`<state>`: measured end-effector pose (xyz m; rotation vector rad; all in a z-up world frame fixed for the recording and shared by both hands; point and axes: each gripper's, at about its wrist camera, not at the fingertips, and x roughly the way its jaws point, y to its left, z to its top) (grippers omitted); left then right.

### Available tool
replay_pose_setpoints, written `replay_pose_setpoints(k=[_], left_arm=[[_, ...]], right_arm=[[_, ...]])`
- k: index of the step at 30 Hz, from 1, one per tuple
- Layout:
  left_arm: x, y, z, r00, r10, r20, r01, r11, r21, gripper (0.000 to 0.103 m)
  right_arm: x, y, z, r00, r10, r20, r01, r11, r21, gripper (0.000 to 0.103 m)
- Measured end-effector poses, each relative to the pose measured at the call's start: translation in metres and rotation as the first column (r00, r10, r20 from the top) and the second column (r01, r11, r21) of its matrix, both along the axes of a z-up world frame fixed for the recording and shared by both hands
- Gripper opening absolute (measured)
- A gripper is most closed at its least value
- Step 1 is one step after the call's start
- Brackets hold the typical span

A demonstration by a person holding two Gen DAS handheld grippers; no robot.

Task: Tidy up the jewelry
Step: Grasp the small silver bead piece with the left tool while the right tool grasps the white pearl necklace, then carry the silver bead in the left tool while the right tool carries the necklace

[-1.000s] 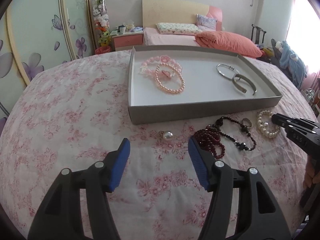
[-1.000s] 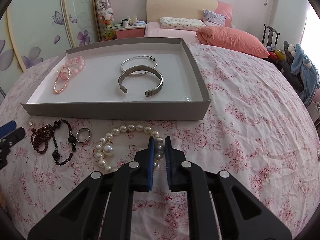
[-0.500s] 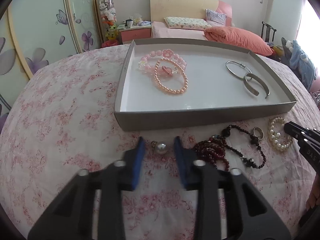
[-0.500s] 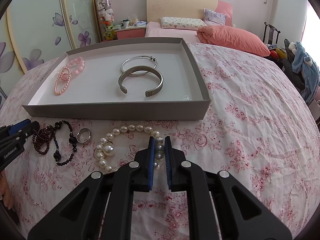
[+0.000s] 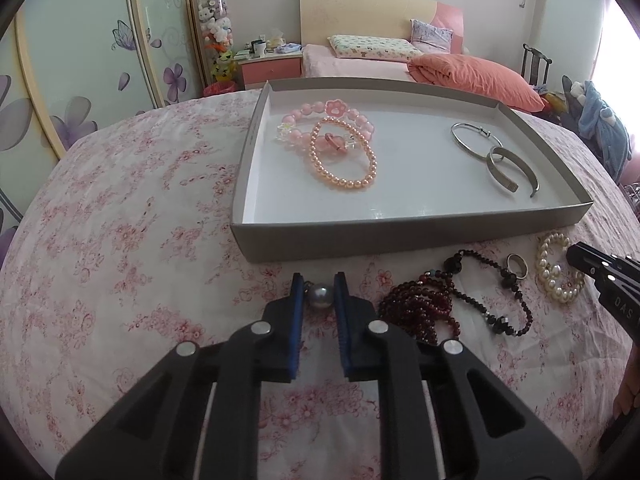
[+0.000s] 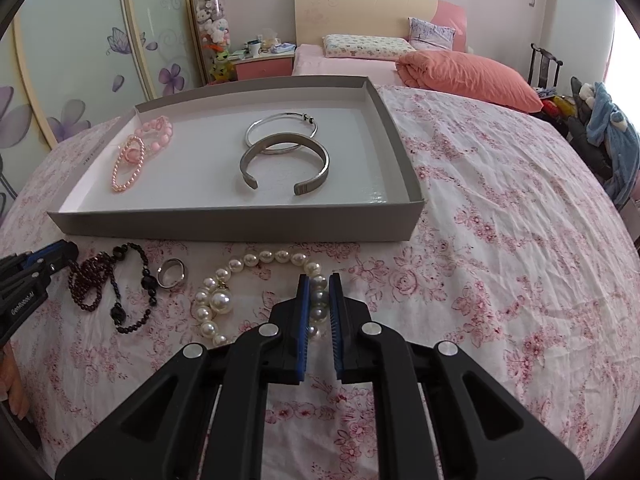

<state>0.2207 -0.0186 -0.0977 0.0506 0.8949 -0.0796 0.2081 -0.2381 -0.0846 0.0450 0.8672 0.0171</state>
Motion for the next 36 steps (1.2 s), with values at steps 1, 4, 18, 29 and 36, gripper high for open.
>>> replay_pose_setpoints(k=[1,4,18,29,36], left_arm=[[0.0,0.001,0.0,1.0,0.0,-0.001,0.0,1.0,-0.003,0.016],[-0.003,0.007,0.001,1.0,0.01,0.001,-0.01,1.0,-0.009,0.016],[-0.019,0.015,0.011,0.999,0.019,0.042,-0.018,1.0,-0.023,0.016],[-0.04,0.014,0.04,0.987,0.037,0.157,-0.033,0.999,-0.032,0.016],[-0.068,0.004,0.077,0.948,0.034,0.317,-0.033,0.999,-0.007,0.016]], right_arm=[[-0.001,0.0,0.002,1.0,0.004,0.008,-0.004,1.0,0.007,0.01],[-0.006,0.004,0.015,0.998,0.023,0.065,-0.025,0.999,0.021,0.01],[-0.025,0.032,0.044,0.968,0.148,0.202,-0.169,0.982,0.09,0.01],[-0.048,0.035,0.069,0.943,0.155,0.294,-0.196,0.974,0.115,0.01],[-0.066,0.038,0.093,0.912,0.134,0.387,-0.179,0.98,0.083,0.01]])
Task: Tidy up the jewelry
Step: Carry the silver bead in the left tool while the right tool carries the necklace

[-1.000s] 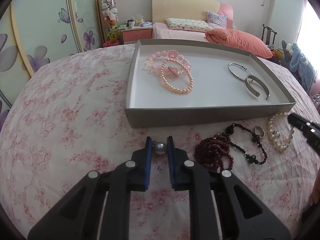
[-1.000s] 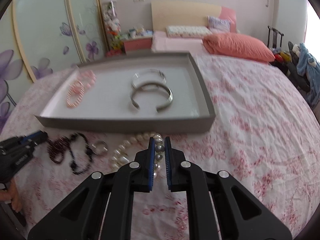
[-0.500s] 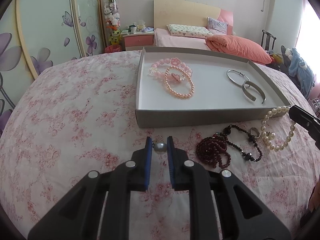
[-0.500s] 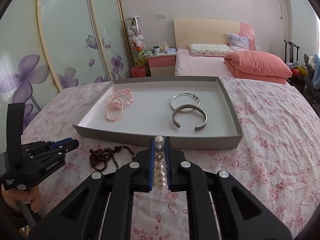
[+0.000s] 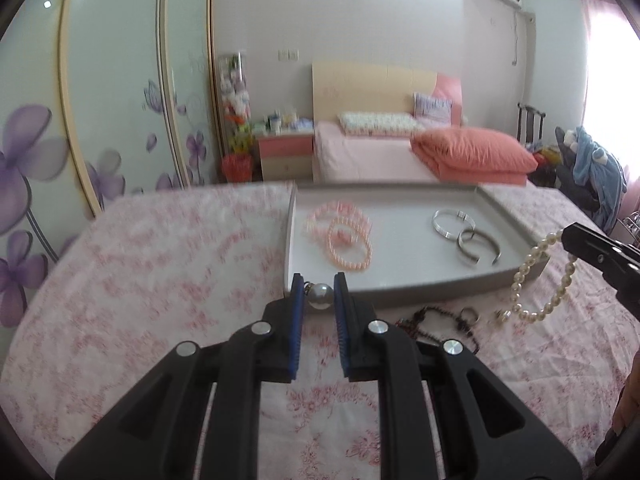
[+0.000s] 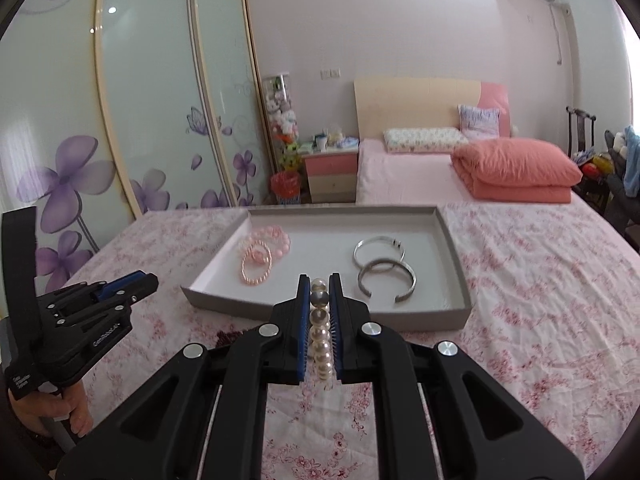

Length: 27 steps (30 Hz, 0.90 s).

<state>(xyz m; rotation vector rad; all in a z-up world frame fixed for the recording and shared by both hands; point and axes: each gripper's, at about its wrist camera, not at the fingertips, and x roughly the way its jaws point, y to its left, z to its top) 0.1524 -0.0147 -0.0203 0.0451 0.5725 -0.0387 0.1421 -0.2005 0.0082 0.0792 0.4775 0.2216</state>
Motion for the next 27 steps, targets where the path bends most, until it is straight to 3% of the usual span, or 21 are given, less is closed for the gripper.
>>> replay_pose_setpoints(k=[10,27], left_arm=[[-0.025,-0.013,0.032,0.991,-0.014,0.135,0.011,1.0,0.021,0.016],[-0.033,-0.031,0.046,0.982,-0.02,0.19,0.013,0.999,0.04,0.016]], right_arm=[[-0.023,0.001,0.023,0.988,-0.048,0.147,0.055,0.998,-0.042,0.01],[-0.038,-0.004,0.032,0.965,-0.096,0.245,0.11,0.993,-0.046,0.01]])
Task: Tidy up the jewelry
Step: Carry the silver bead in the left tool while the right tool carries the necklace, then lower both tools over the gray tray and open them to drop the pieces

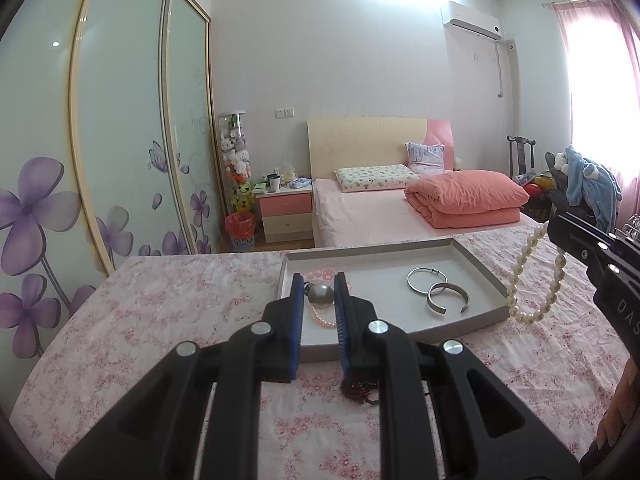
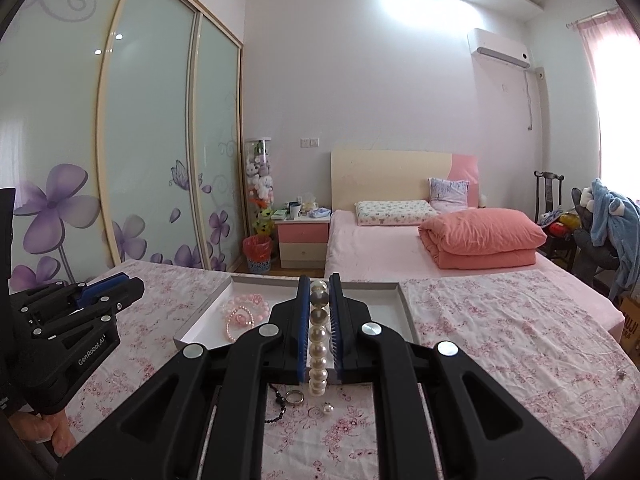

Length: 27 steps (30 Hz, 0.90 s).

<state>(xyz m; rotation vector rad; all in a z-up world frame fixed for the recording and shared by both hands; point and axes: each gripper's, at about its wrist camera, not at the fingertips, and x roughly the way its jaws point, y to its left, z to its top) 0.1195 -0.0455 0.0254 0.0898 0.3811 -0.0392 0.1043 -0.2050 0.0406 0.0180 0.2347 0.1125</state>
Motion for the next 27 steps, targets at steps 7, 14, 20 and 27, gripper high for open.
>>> replay_pose_setpoints(k=[7,14,20,27], left_arm=[[-0.001,-0.006,0.001,1.0,-0.002,0.005,0.002,1.0,0.005,0.016],[0.003,-0.006,-0.001,1.0,-0.014,-0.008,0.014,1.0,-0.002,0.016],[0.013,-0.007,-0.002,1.0,-0.019,-0.006,0.019,1.0,0.007,0.016],[0.052,0.003,-0.001,0.999,-0.031,-0.022,0.031,0.999,-0.039,0.016]], right_arm=[[-0.002,-0.001,0.002,1.0,-0.001,0.014,0.001,1.0,-0.004,0.01],[-0.001,-0.001,0.002,1.0,-0.003,0.014,0.003,1.0,-0.003,0.01],[0.011,0.001,0.008,1.0,-0.01,0.017,0.01,1.0,-0.006,0.01],[0.057,0.0,0.008,1.0,-0.007,-0.025,0.007,1.0,0.01,0.01]])
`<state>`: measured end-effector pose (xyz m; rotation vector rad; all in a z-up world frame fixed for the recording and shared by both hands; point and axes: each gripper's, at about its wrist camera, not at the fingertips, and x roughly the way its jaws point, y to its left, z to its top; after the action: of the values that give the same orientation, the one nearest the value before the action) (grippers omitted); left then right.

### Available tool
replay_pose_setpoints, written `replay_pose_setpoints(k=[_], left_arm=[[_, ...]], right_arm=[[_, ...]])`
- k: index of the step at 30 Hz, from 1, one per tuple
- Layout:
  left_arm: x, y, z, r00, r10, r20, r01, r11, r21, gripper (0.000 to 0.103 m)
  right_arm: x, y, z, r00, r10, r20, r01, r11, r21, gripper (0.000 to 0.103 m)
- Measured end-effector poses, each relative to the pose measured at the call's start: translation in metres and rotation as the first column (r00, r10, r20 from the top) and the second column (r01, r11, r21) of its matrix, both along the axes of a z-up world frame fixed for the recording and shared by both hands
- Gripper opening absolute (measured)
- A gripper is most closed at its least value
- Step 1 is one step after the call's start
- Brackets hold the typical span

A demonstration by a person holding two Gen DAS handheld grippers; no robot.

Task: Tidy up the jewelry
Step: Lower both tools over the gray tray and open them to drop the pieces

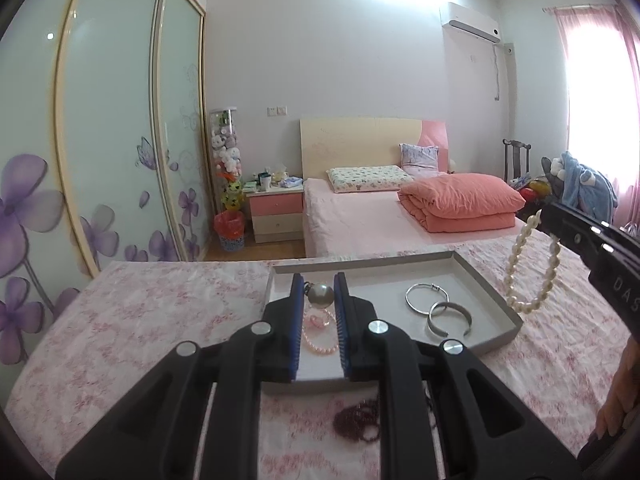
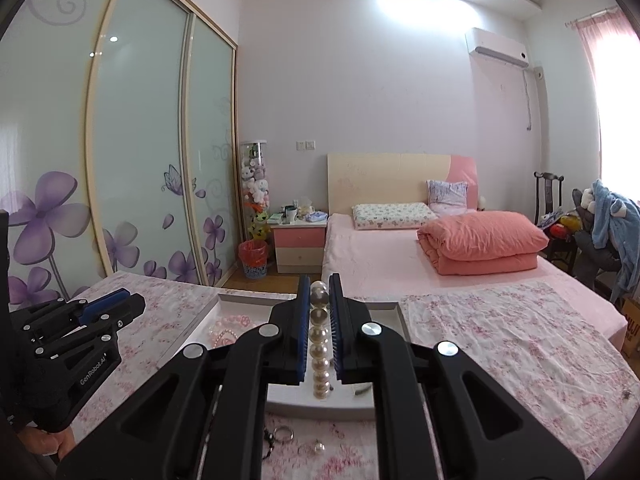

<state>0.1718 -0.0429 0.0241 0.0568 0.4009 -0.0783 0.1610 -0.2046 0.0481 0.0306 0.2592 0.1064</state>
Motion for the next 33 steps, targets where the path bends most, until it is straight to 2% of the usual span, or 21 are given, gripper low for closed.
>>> replay_pose_setpoints(k=[12,19,22,24,26,33], left_arm=[[0.091,-0.003,-0.03,0.994,-0.034,-0.108,0.031,0.999,-0.035,0.016],[0.123,-0.008,-0.049,0.985,-0.053,-0.164,0.046,0.998,-0.049,0.016],[0.131,-0.011,-0.055,0.981,-0.064,-0.184,0.054,0.997,-0.059,0.022],[0.134,-0.008,-0.057,0.98,-0.058,-0.189,0.046,0.997,-0.068,0.037],[0.135,-0.003,-0.057,0.981,-0.049,-0.188,0.034,0.996,-0.083,0.039],[0.137,0.023,-0.052,0.979,0.011,-0.205,-0.038,0.991,-0.129,0.04]], right_arm=[[0.08,0.008,-0.038,0.989,0.001,-0.149,0.0,1.0,0.007,0.01],[0.11,0.009,-0.052,0.974,0.025,-0.225,-0.017,0.999,0.039,0.011],[0.114,0.004,-0.055,0.968,0.037,-0.25,-0.018,0.997,0.075,0.011],[0.112,0.0,-0.057,0.966,0.032,-0.256,-0.01,0.996,0.083,0.016],[0.109,-0.007,-0.058,0.965,0.019,-0.26,0.005,0.996,0.092,0.02],[0.107,-0.021,-0.06,0.959,-0.003,-0.283,0.038,0.992,0.119,0.02]])
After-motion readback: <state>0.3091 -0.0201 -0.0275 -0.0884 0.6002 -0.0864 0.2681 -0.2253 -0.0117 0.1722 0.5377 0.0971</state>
